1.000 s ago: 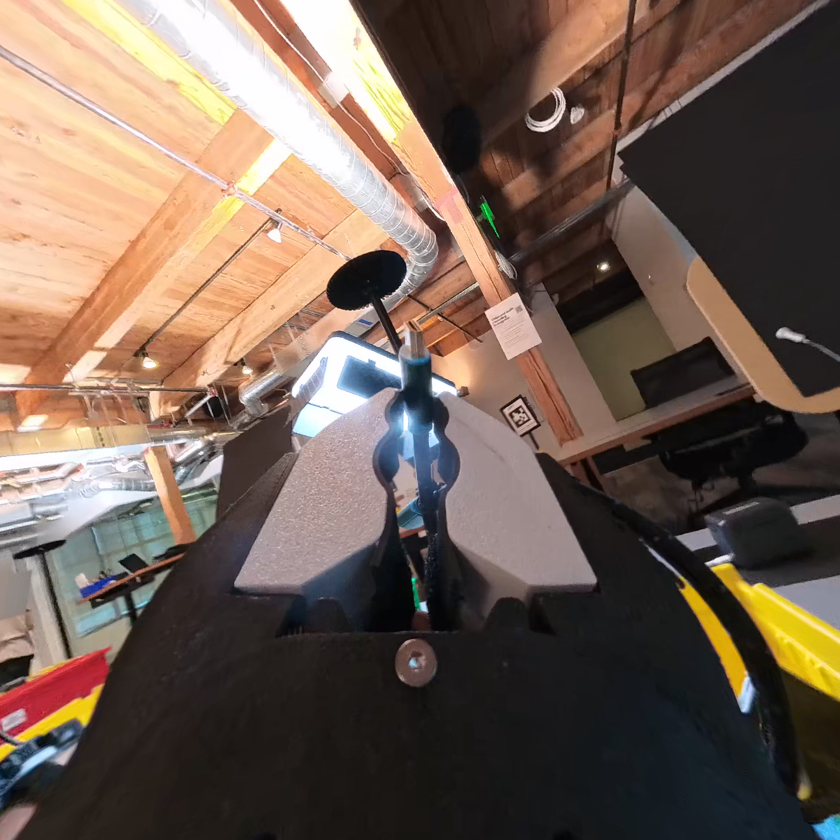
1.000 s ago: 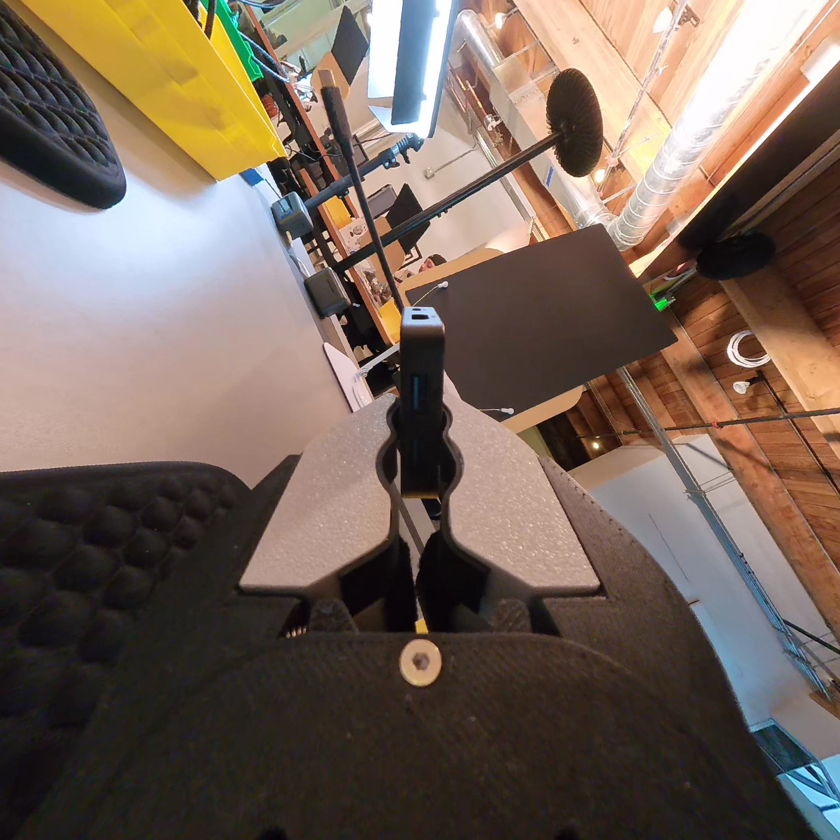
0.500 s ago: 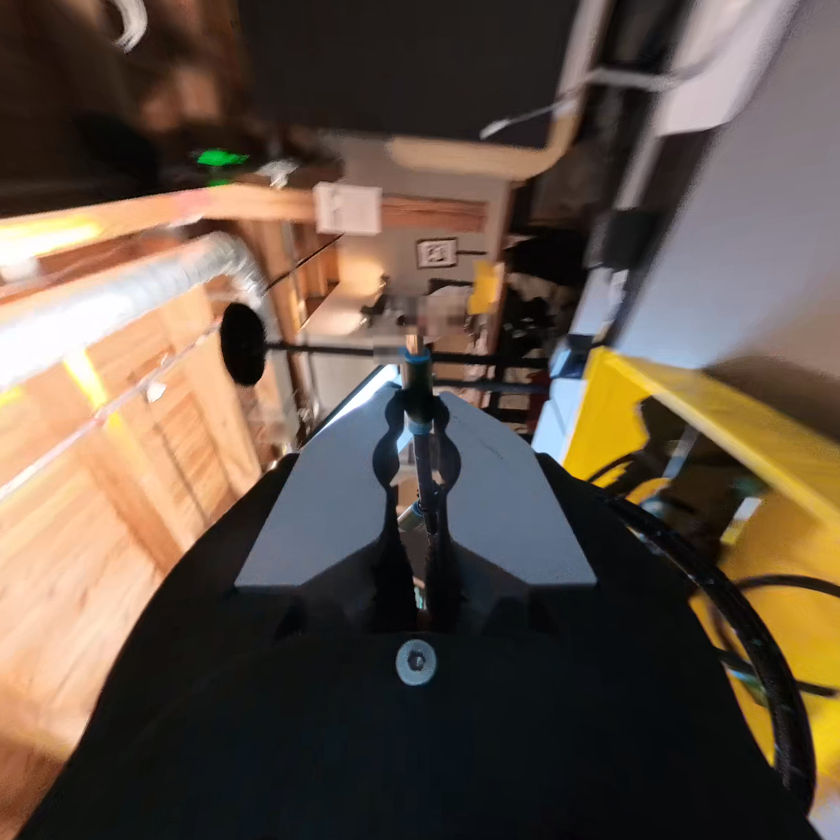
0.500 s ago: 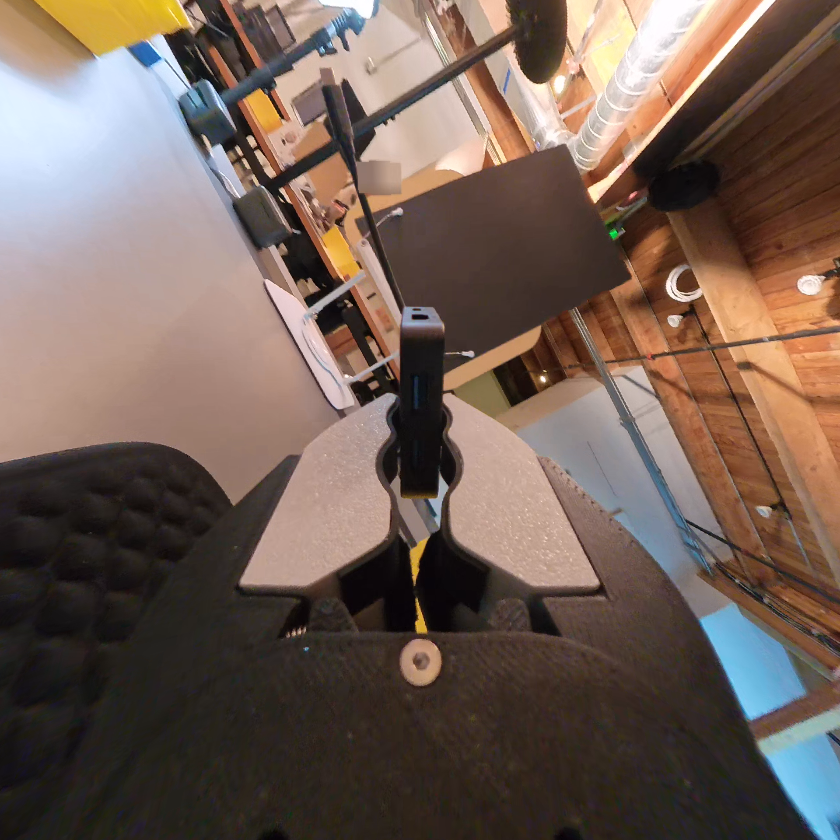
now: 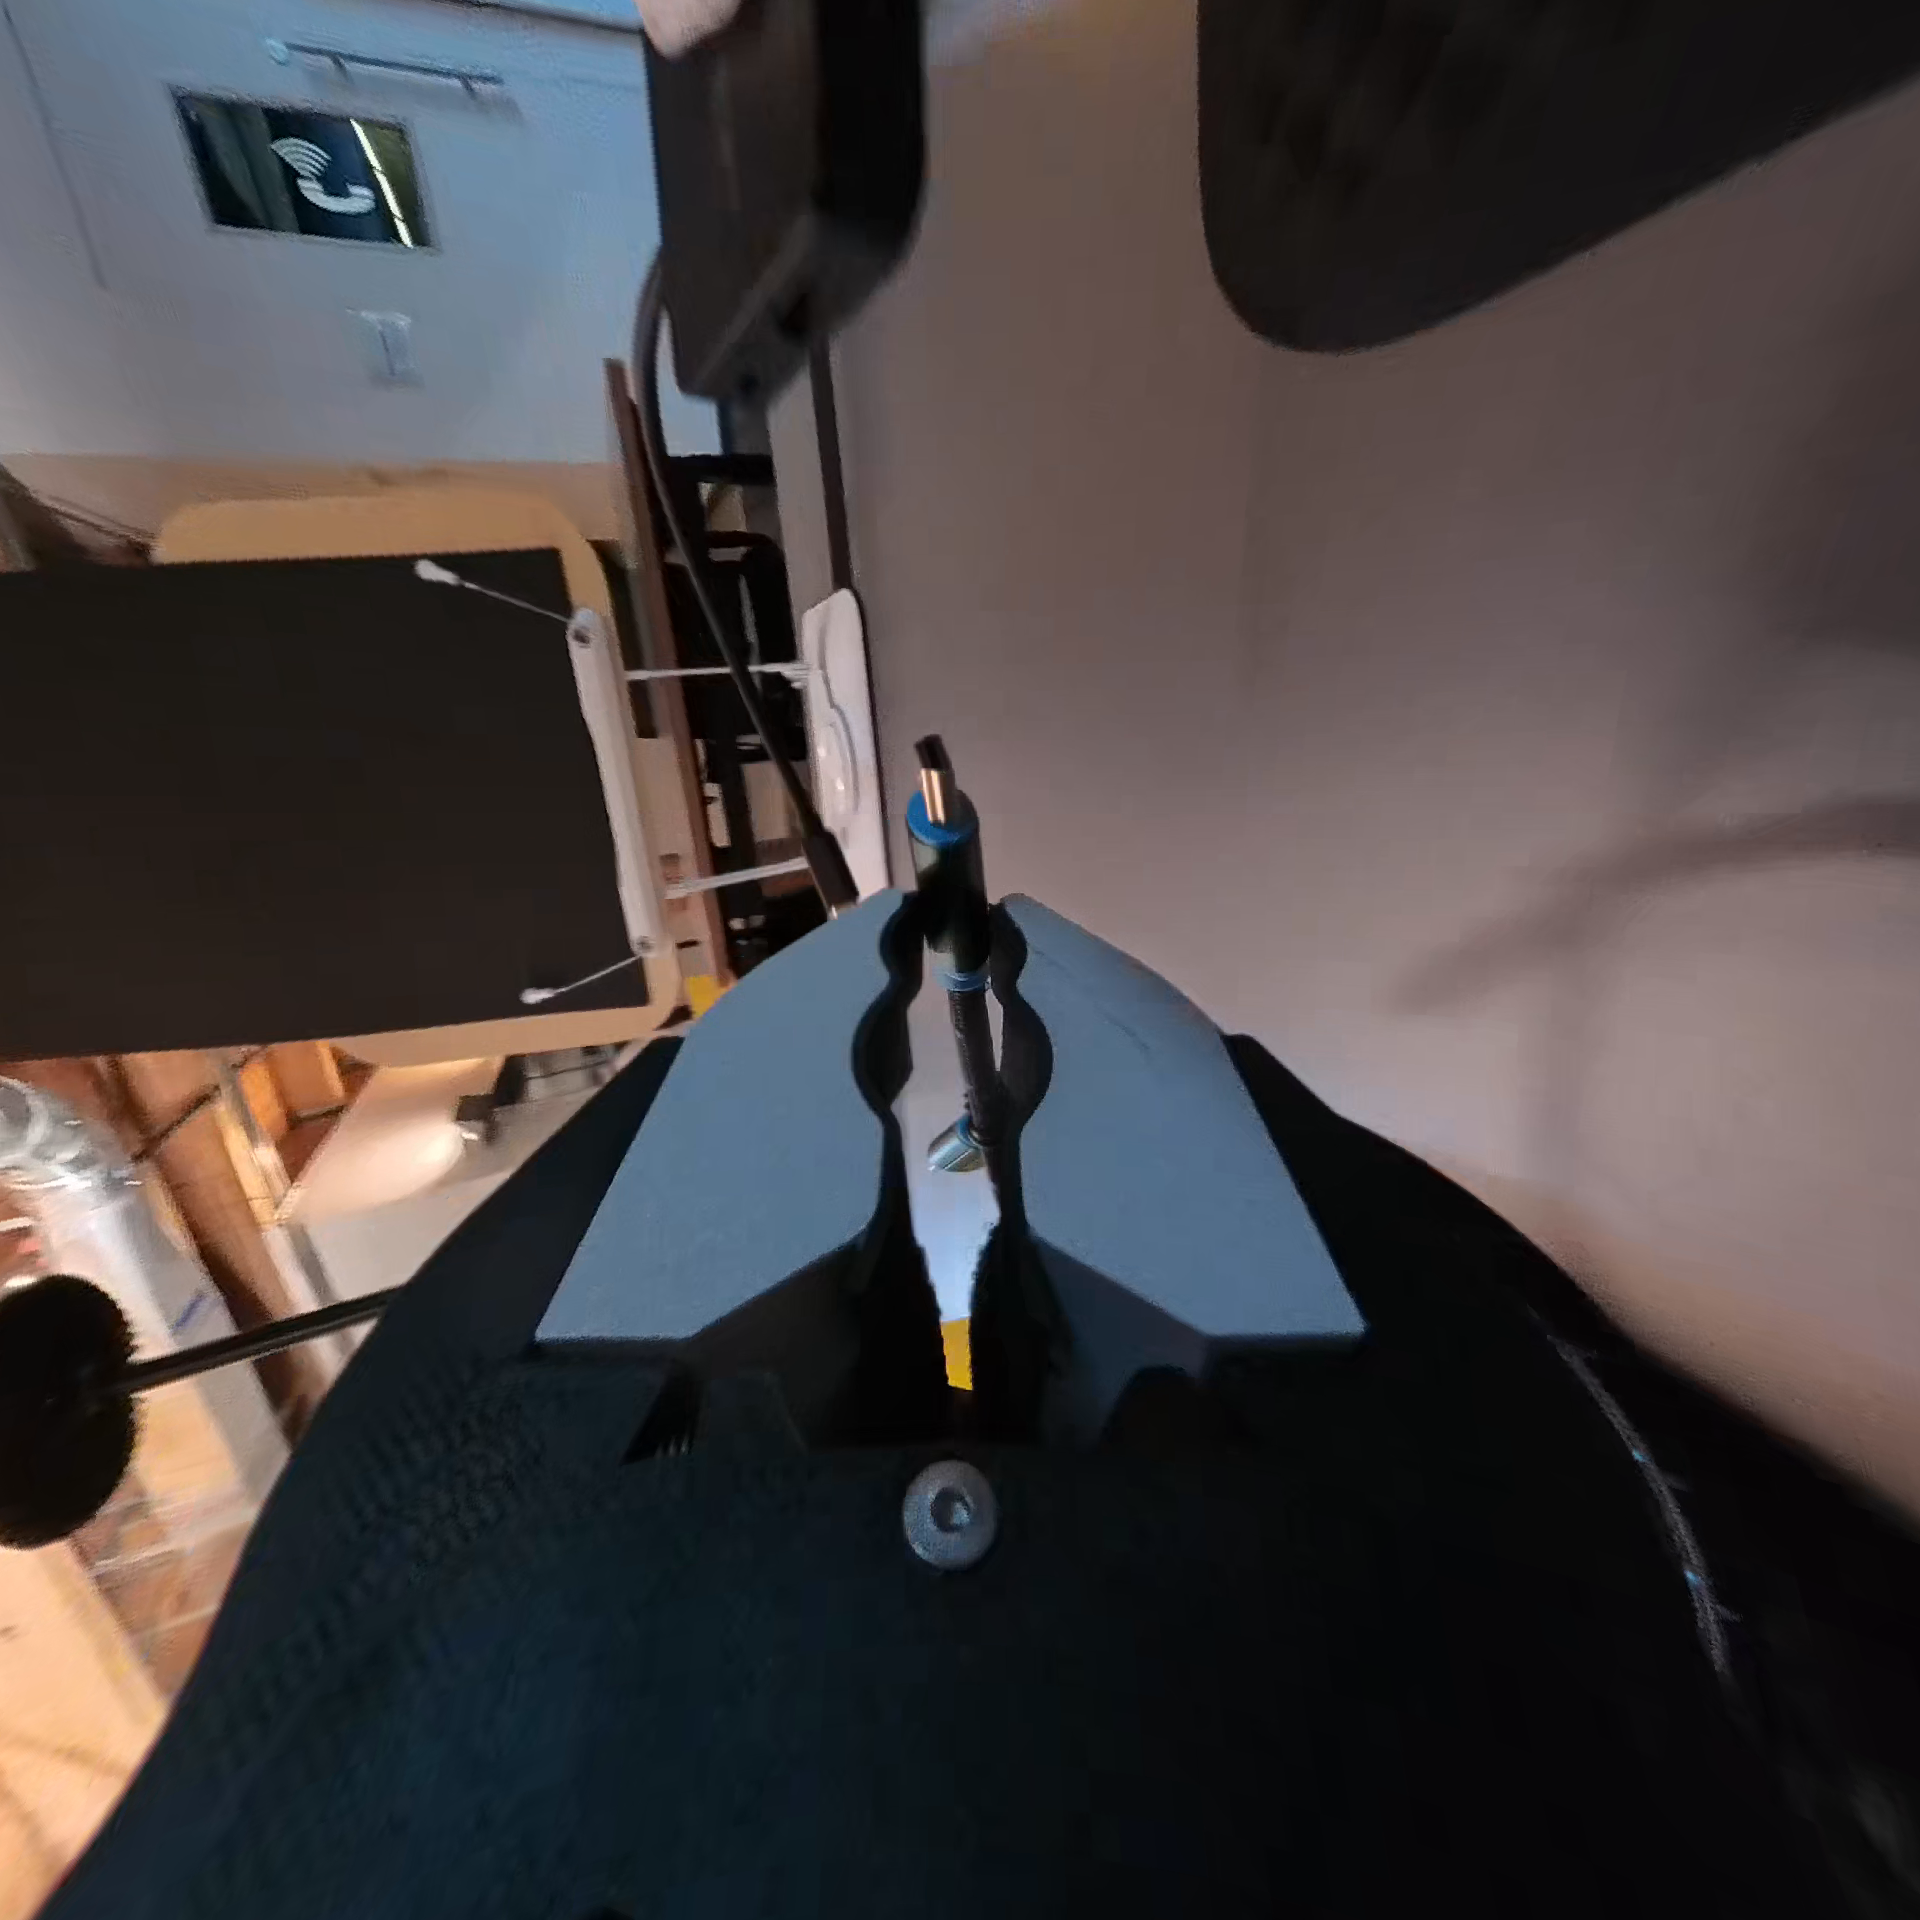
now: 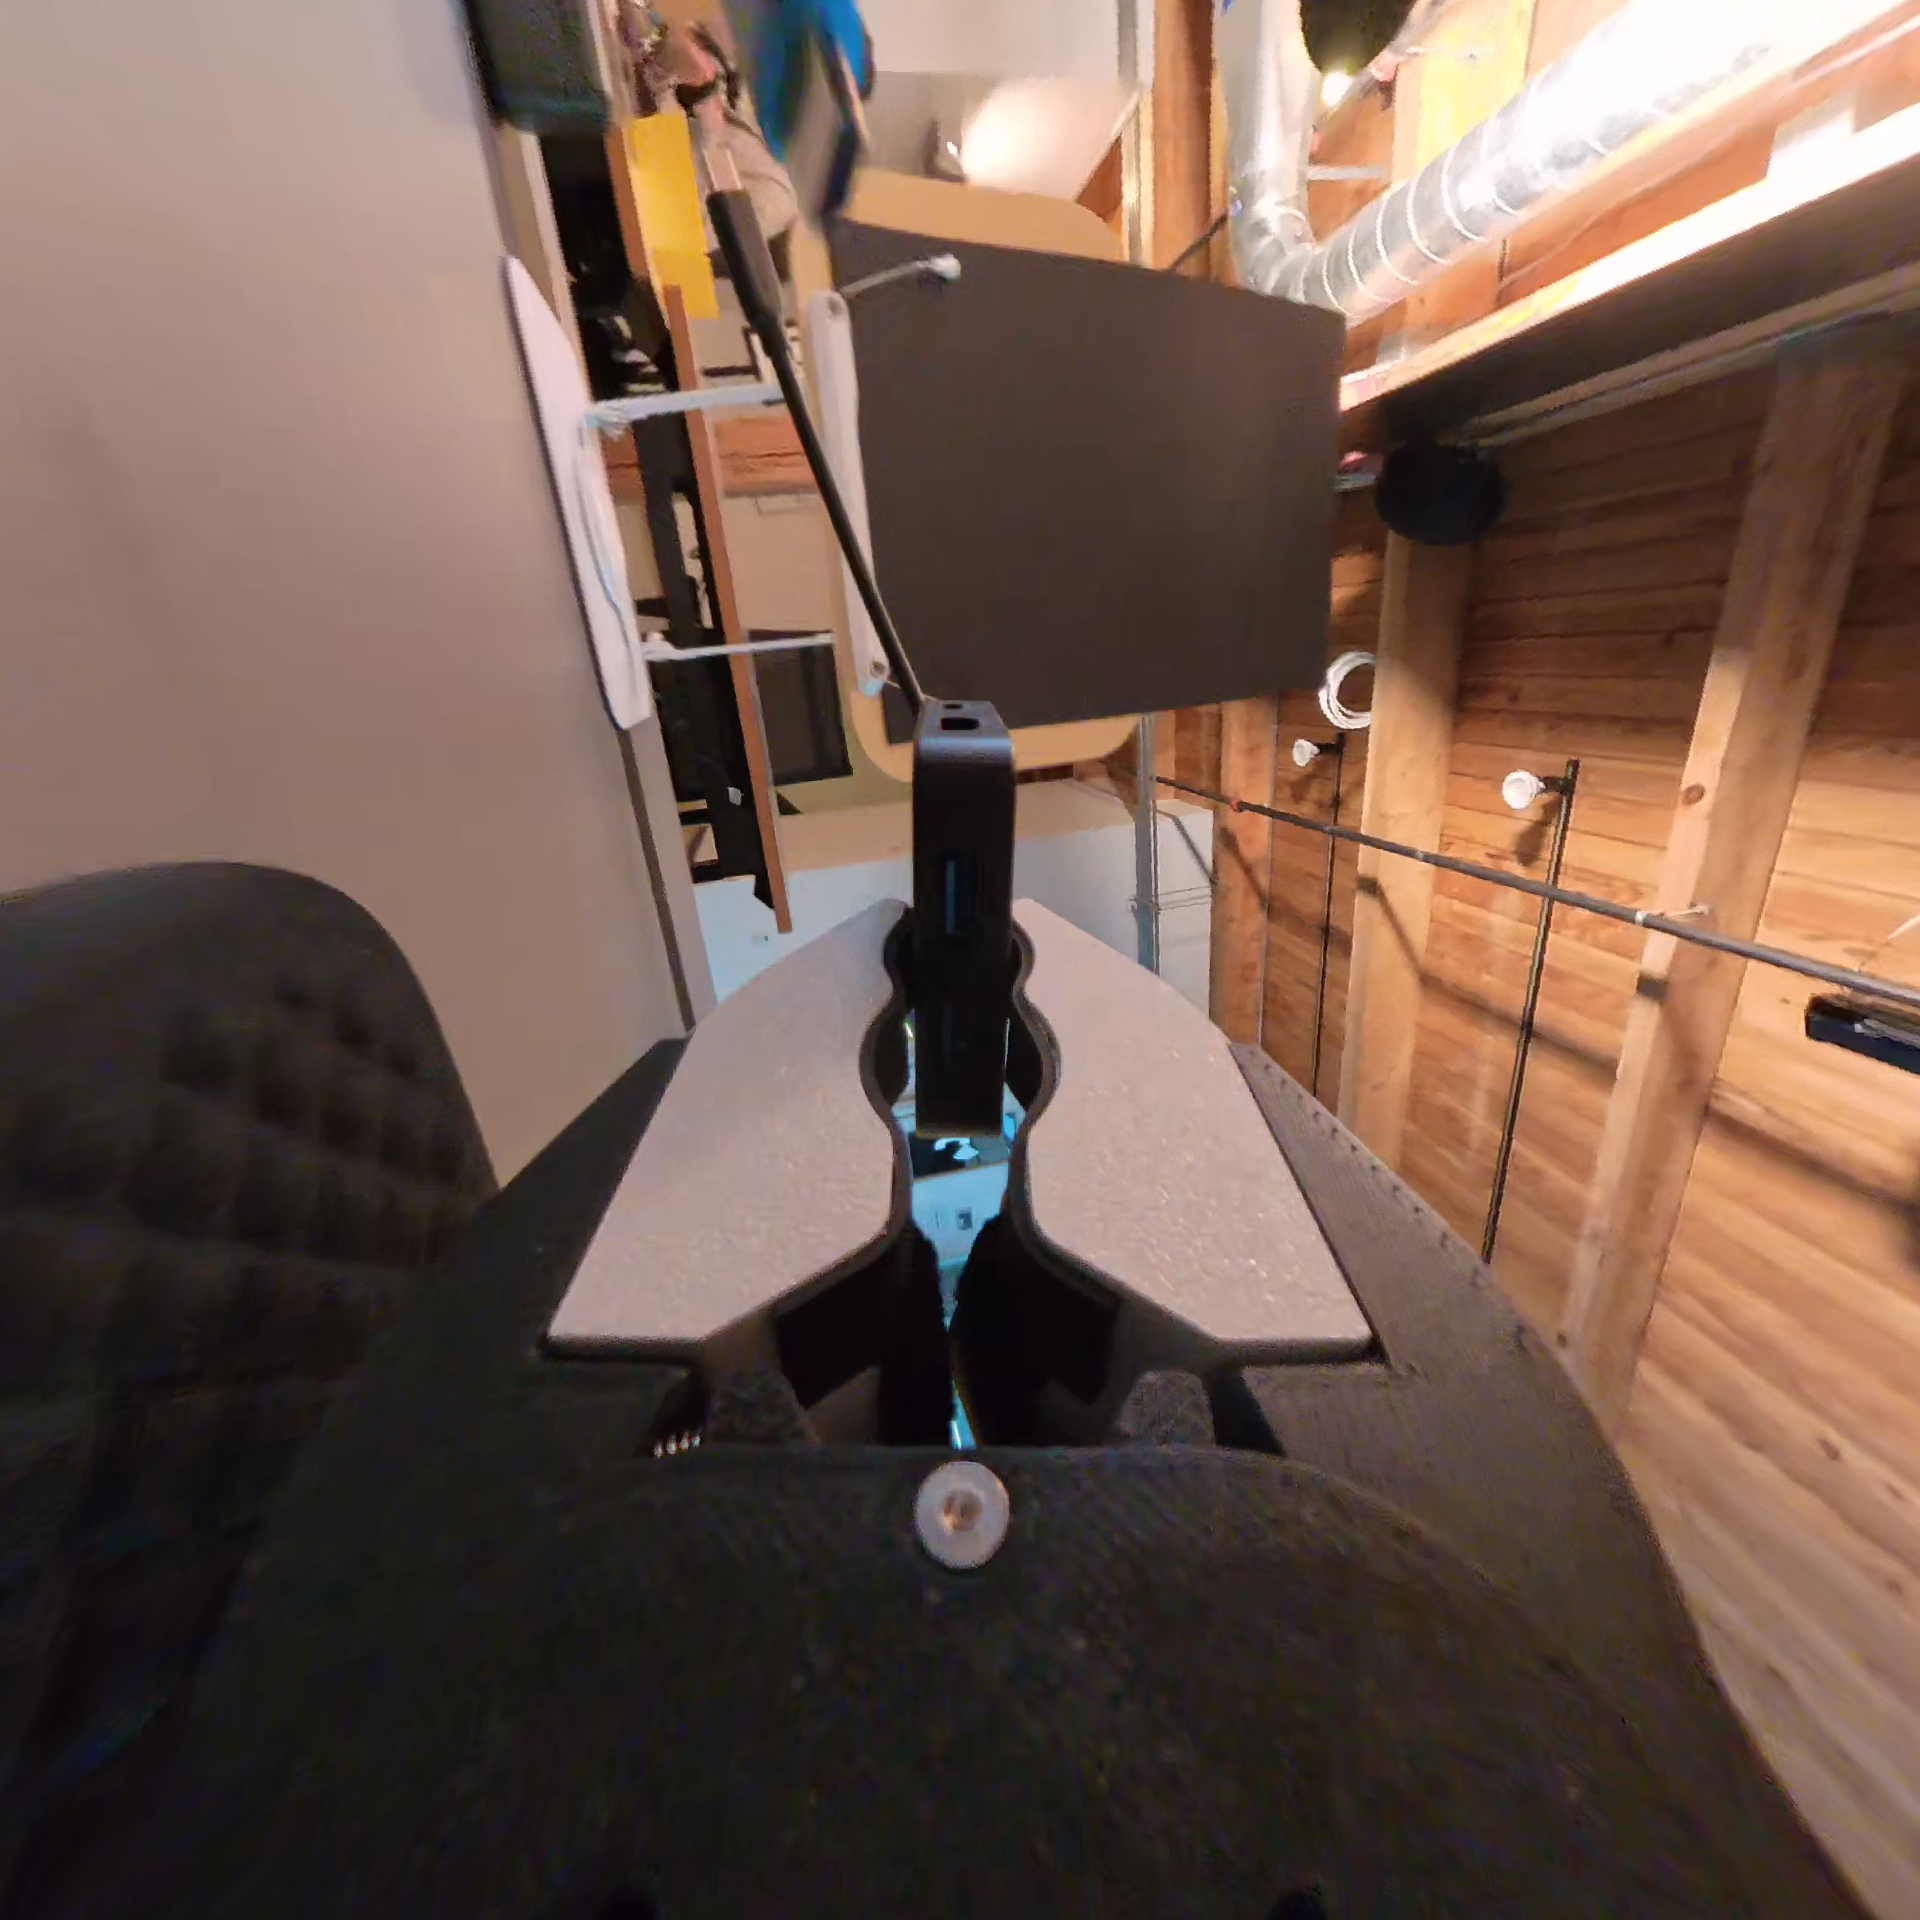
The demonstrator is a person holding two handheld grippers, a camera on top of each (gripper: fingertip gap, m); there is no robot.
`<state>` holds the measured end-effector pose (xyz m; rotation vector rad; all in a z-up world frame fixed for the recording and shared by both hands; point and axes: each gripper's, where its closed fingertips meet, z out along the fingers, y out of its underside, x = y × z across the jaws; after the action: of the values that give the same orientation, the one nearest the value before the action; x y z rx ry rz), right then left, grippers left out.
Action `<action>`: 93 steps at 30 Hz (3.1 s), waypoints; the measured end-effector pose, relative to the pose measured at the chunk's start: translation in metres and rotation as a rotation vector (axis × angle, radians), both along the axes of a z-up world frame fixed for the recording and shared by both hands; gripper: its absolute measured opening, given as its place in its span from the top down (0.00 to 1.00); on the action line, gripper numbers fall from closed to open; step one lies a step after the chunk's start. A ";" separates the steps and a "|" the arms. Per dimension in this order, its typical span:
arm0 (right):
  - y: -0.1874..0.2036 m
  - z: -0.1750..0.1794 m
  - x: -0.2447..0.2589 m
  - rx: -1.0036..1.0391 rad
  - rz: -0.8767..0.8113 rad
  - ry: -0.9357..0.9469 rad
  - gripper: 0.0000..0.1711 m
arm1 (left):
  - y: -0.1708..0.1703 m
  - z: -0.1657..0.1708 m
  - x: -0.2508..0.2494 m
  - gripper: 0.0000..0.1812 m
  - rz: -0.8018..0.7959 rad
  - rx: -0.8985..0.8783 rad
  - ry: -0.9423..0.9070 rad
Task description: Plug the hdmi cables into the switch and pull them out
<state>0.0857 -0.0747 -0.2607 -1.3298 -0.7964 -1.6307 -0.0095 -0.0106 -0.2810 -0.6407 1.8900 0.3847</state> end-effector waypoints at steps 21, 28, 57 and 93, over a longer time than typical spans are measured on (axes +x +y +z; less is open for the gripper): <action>0.020 -0.016 -0.031 -0.051 0.007 0.134 0.92 | -0.007 0.007 0.016 0.93 0.135 0.179 -0.025; 0.020 -0.018 -0.033 -0.060 0.015 0.124 0.92 | -0.006 0.002 0.017 0.94 0.147 0.166 -0.020; 0.023 -0.038 -0.036 -0.197 0.008 0.031 0.92 | -0.026 -0.026 0.026 0.93 0.122 -0.067 0.041; 0.022 -0.061 -0.026 -0.343 0.060 0.063 0.92 | -0.005 -0.101 -0.008 0.84 0.076 -1.135 0.333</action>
<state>0.0596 -0.0531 -0.3218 -1.5689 -1.1028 -1.4413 -0.0173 -0.0155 -0.3818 -1.4451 2.3239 -0.6516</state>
